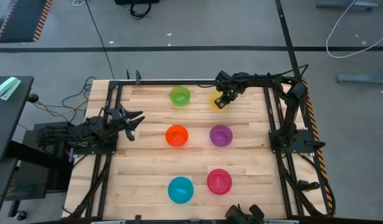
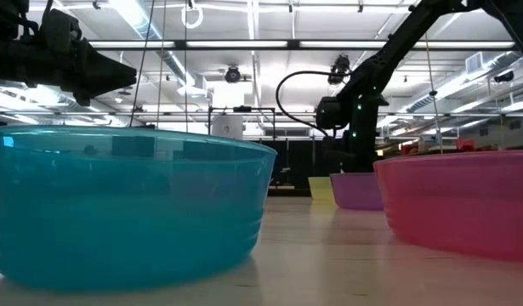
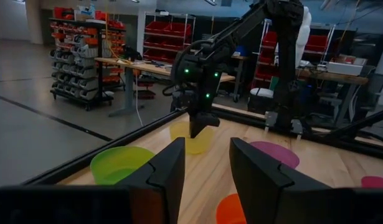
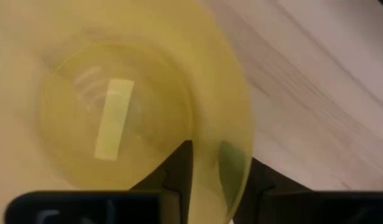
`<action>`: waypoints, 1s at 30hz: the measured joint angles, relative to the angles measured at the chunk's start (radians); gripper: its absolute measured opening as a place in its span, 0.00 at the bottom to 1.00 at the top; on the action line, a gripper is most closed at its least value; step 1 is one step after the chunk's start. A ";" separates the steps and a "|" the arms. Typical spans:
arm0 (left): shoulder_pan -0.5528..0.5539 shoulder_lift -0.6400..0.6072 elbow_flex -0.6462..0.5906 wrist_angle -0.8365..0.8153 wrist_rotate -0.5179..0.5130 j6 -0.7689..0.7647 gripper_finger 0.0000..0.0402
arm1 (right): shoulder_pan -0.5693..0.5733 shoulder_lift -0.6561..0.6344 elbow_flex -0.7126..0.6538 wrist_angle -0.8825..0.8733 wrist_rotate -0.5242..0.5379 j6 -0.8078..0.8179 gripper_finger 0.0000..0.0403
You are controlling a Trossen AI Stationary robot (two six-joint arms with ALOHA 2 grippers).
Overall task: Nest bowls inside each other
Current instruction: Stack the yellow bowl on the purple bowl
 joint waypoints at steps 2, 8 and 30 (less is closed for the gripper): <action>0.000 0.000 0.000 0.000 0.000 0.000 0.34 | 0.000 -0.001 0.000 0.000 0.000 0.013 0.16; 0.000 0.000 0.000 0.000 0.000 0.000 0.36 | 0.009 -0.005 0.001 0.002 -0.004 0.018 0.02; 0.000 0.000 0.000 -0.001 0.000 0.078 0.36 | 0.053 -0.323 -0.002 -0.187 -0.017 0.010 0.00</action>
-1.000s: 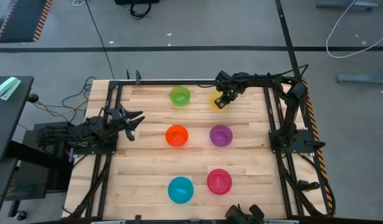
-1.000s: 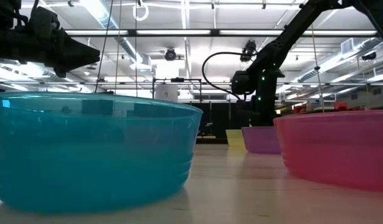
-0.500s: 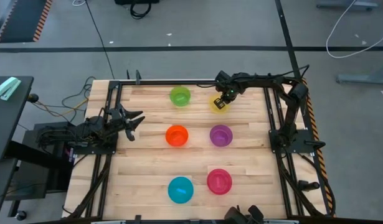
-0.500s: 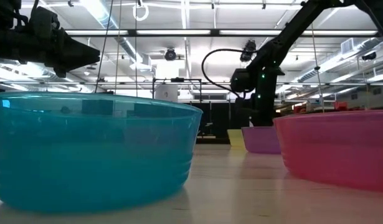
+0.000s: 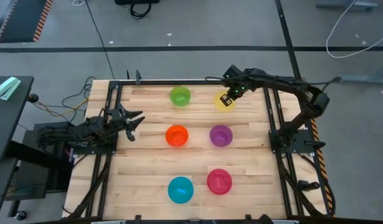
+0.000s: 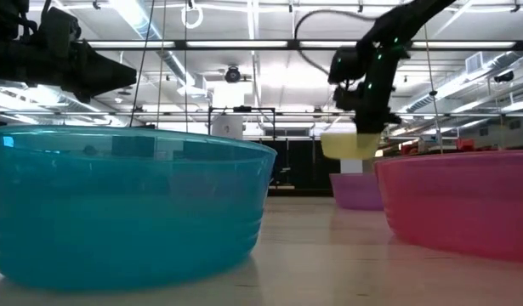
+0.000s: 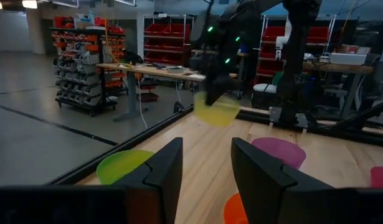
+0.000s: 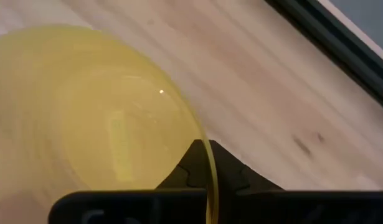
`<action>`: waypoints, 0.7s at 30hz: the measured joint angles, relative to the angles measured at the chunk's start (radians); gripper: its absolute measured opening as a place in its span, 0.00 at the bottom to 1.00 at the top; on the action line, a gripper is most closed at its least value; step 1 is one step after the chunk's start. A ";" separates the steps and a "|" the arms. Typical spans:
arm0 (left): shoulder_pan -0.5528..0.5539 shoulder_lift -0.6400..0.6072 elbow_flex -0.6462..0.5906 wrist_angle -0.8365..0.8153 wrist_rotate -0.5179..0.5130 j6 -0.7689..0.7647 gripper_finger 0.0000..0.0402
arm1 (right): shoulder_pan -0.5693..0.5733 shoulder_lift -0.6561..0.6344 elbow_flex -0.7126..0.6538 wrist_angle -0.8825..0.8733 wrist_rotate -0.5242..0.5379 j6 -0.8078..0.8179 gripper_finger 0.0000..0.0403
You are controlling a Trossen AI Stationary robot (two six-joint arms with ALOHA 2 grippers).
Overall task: Nest bowls inside each other
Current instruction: Stack the yellow bowl on the purple bowl
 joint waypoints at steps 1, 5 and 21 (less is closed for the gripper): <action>0.000 0.000 0.000 0.000 0.000 0.006 0.36 | 0.013 -0.025 0.000 -0.025 -0.002 0.014 0.00; 0.000 0.000 0.000 0.000 0.000 0.008 0.35 | 0.095 -0.112 0.000 -0.129 -0.007 0.072 0.00; 0.000 0.000 0.000 0.027 0.001 -0.068 0.35 | 0.470 -0.037 0.000 -0.179 -0.060 0.183 0.00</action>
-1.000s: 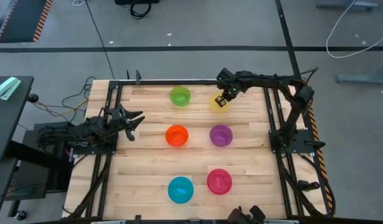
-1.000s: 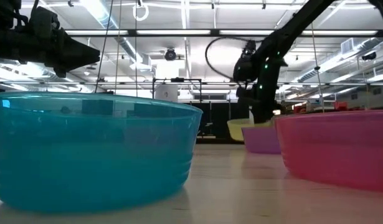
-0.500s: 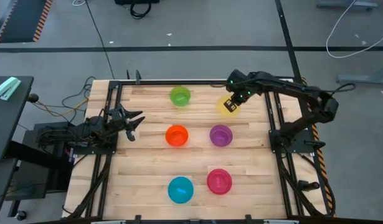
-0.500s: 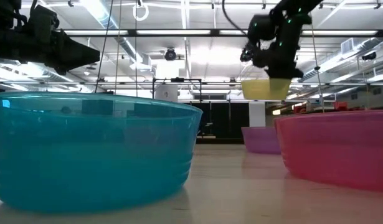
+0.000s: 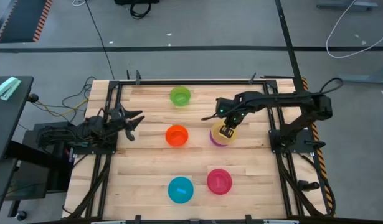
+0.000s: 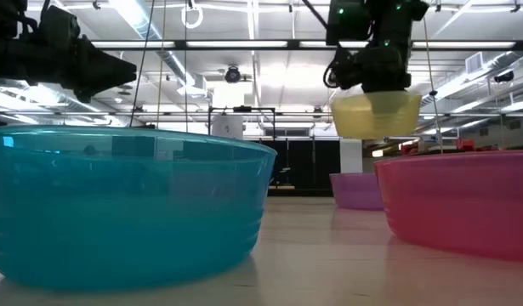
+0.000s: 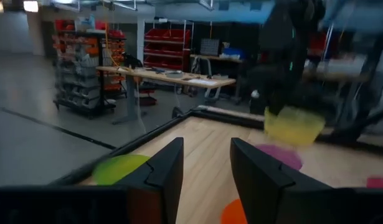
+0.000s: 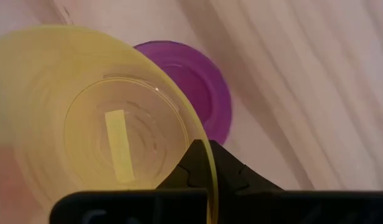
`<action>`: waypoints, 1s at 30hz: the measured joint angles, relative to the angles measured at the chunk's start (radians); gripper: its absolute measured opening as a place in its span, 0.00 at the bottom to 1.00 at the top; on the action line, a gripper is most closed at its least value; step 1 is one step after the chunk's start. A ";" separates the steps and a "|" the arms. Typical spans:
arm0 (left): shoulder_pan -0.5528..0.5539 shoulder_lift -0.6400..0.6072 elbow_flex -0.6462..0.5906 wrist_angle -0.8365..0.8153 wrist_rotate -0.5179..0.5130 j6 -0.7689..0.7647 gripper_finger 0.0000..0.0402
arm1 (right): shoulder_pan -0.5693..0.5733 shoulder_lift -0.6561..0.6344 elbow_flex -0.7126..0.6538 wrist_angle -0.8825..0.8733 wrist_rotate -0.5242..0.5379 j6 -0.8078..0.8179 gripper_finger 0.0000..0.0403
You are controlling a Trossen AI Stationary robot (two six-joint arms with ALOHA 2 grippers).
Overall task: Nest bowls inside each other
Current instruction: Stack the yellow bowl on the purple bowl
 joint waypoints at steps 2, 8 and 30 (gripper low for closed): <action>0.000 0.000 0.000 0.001 0.000 -0.083 0.36 | -0.005 0.030 0.000 0.009 -0.010 -0.004 0.00; -0.003 0.000 0.000 0.000 0.000 -0.149 0.36 | -0.036 0.115 0.000 0.057 -0.024 -0.033 0.00; -0.003 0.000 0.000 -0.041 0.004 -0.169 0.36 | -0.053 0.241 0.000 0.090 -0.025 -0.010 0.06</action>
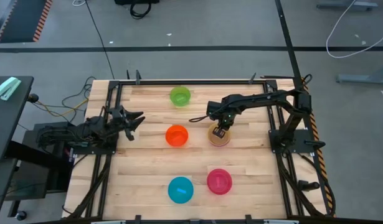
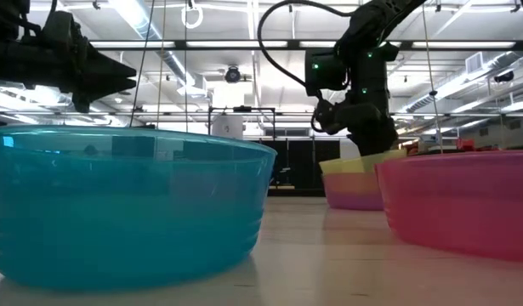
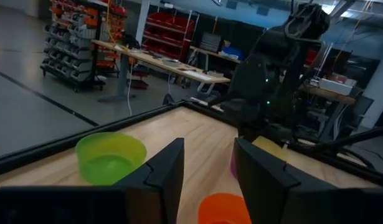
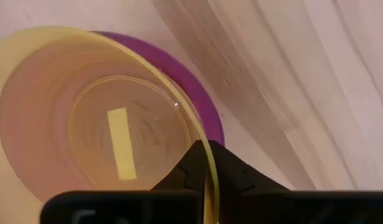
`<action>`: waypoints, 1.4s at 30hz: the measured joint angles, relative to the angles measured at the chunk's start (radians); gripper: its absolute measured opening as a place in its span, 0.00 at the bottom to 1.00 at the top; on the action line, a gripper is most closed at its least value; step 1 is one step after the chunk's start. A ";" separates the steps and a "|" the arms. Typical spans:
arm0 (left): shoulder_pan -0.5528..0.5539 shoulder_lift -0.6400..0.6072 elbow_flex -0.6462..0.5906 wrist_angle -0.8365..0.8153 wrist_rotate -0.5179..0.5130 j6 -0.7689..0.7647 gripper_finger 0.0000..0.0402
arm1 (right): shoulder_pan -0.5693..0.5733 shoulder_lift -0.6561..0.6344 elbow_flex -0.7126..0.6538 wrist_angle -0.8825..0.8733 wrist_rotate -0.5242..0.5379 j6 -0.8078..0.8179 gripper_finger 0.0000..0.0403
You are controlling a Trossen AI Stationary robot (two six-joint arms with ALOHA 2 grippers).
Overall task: Nest bowls inside each other
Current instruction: Stack the yellow bowl on the purple bowl, then stack the green bowl on the orange bowl
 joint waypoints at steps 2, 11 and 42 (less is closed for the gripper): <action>0.000 0.000 0.000 -0.005 0.000 -0.012 0.36 | 0.002 -0.003 0.000 -0.005 0.000 0.004 0.08; 0.000 0.000 0.000 -0.019 0.000 -0.019 0.35 | 0.015 -0.041 0.000 -0.039 0.000 0.021 0.16; 0.102 0.000 0.001 0.022 -0.015 -0.112 0.31 | 0.019 -0.046 0.238 -0.048 0.192 -0.121 0.21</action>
